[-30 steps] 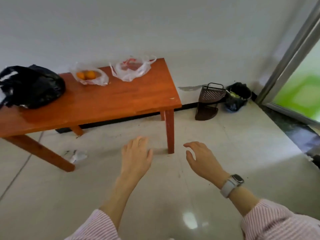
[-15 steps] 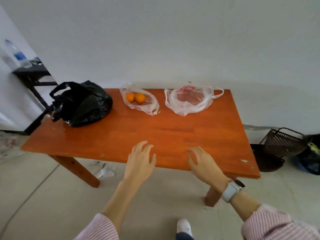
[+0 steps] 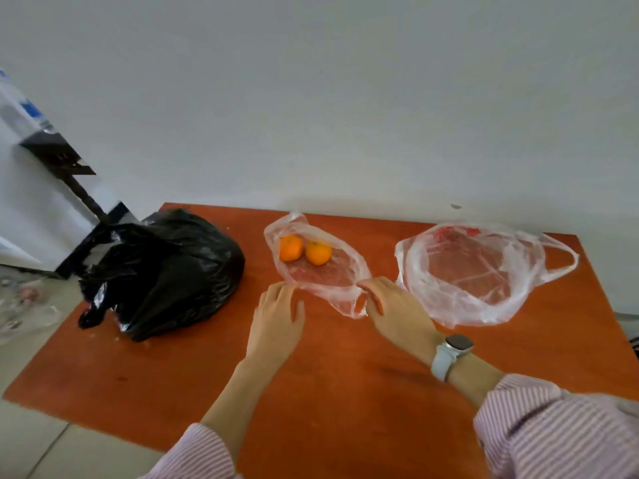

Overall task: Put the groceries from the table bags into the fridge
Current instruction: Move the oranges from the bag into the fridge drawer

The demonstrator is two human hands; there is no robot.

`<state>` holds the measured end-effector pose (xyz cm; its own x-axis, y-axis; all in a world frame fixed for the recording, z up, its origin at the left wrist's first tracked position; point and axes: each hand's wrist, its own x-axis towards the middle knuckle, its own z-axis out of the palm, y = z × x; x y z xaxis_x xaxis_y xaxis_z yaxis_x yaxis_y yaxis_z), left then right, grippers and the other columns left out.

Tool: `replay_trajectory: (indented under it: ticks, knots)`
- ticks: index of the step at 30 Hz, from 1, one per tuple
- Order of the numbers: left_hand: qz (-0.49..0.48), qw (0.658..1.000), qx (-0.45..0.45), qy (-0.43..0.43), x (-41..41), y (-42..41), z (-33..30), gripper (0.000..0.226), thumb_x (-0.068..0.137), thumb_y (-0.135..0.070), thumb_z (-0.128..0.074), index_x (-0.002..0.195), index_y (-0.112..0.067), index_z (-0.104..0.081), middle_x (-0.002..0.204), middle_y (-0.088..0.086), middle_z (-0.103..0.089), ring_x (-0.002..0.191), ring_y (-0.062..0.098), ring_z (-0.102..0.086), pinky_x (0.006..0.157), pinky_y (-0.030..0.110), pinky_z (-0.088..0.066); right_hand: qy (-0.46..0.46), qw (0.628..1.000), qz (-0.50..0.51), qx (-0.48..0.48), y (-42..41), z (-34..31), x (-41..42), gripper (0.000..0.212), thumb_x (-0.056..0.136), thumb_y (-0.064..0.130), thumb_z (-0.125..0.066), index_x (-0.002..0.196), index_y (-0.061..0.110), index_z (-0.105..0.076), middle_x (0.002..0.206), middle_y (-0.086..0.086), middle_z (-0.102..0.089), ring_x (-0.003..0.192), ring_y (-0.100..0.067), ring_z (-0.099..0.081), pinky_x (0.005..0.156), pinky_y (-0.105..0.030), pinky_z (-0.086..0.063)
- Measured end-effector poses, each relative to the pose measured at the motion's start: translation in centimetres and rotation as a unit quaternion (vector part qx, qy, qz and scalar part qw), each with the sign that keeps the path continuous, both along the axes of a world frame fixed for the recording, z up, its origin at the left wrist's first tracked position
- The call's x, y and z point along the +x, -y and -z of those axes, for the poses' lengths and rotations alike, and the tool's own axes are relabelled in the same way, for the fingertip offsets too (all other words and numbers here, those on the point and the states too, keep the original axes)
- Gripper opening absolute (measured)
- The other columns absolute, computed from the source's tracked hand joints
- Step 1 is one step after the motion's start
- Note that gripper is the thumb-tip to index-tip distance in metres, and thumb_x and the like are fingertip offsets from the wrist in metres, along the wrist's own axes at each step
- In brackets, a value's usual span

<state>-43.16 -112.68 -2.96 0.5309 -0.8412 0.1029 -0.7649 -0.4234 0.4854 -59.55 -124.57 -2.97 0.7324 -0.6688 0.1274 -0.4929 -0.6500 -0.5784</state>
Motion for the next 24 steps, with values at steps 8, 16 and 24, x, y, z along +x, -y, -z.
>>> replay_trajectory:
  ticks: [8,16,24]
  knots:
    - [0.164,0.982,-0.006,0.098,13.2,13.2,4.2,0.034,0.086,-0.017,-0.038,0.107,-0.008,-0.063,0.109,0.009,-0.066,0.099,0.029,-0.063,0.073,0.035,-0.054,-0.133,0.987,-0.047,-0.075,9.4,3.8,12.8,0.055,0.086,0.031,-0.019,0.131,0.014,-0.045,0.122,-0.01,-0.059,0.104,-0.032,-0.054,0.082,-0.043,-0.043]
    - [0.14,0.986,0.089,-0.004,21.5,18.8,11.1,0.055,0.088,-0.046,-0.024,0.132,-0.023,-0.048,0.133,0.002,-0.052,0.13,0.025,-0.038,0.11,0.049,-0.02,-0.253,0.966,-0.025,0.048,15.1,9.7,18.5,0.056,0.098,0.039,-0.021,0.146,0.02,-0.002,0.149,-0.007,-0.027,0.135,-0.028,-0.026,0.108,-0.043,-0.022]
    - [-0.043,0.979,-0.014,-0.2,20.5,17.2,14.8,0.035,0.099,-0.023,-0.036,0.094,-0.004,-0.064,0.1,0.008,-0.059,0.097,0.02,-0.05,0.091,0.025,-0.035,-0.124,0.966,0.086,0.208,16.1,13.8,18.6,0.04,0.099,0.028,-0.029,0.132,0.016,-0.047,0.121,-0.009,-0.05,0.116,-0.025,-0.042,0.103,-0.034,-0.029]
